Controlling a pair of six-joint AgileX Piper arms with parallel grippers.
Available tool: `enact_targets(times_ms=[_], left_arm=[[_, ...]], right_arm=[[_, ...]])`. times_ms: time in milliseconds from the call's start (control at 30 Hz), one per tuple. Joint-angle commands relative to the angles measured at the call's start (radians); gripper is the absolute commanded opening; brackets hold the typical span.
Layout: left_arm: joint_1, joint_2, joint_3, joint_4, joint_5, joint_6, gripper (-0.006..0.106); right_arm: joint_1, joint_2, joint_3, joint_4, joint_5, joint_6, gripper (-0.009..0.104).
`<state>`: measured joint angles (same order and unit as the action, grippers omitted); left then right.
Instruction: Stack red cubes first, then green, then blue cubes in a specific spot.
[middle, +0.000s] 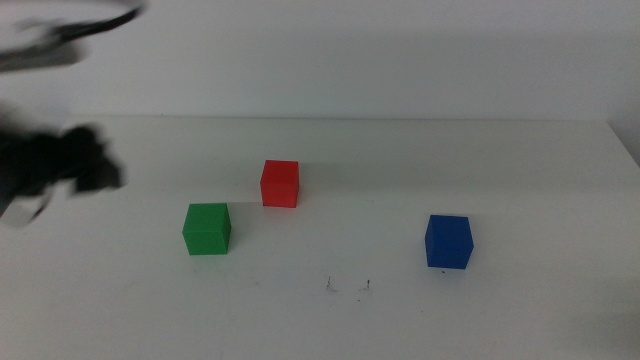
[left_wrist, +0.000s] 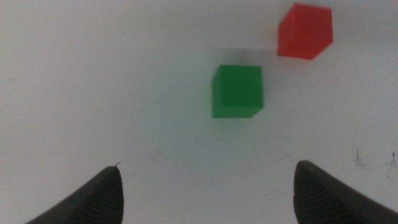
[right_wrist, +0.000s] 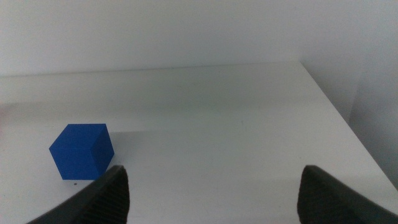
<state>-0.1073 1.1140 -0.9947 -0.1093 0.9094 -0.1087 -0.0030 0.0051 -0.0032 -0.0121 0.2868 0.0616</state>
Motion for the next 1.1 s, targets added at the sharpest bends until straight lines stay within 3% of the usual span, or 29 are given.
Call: enact_targets(times_ms=[0,133,433,867,967,1067], left_arm=[[-0.060,0.164,-0.159,0.020,0.066,-0.024,0.094],[-0.181,0.446,-0.406,0.085,0.064,-0.092,0.094],[-0.272,0.890,-0.820,0.074,0.090,-0.075,0.094],[-0.272,1.146,-0.921,0.040,0.007,-0.092,0.092],[-0.272,1.169,-0.922,0.040,-0.004,-0.099,0.084],[-0.272,1.178,-0.922,0.040,-0.006,-0.104,0.062]], right_arm=[[-0.008,-0.005,0.003,-0.011,-0.006,-0.010,0.093],[-0.008,-0.005,0.003,-0.011,-0.006,-0.010,0.093],[-0.008,-0.005,0.003,-0.011,-0.006,-0.010,0.093],[-0.008,-0.005,0.003,-0.011,-0.006,-0.010,0.093],[-0.008,-0.005,0.003,-0.011,-0.006,-0.010,0.093],[-0.008,-0.005,0.003,-0.011,-0.006,-0.010,0.093]])
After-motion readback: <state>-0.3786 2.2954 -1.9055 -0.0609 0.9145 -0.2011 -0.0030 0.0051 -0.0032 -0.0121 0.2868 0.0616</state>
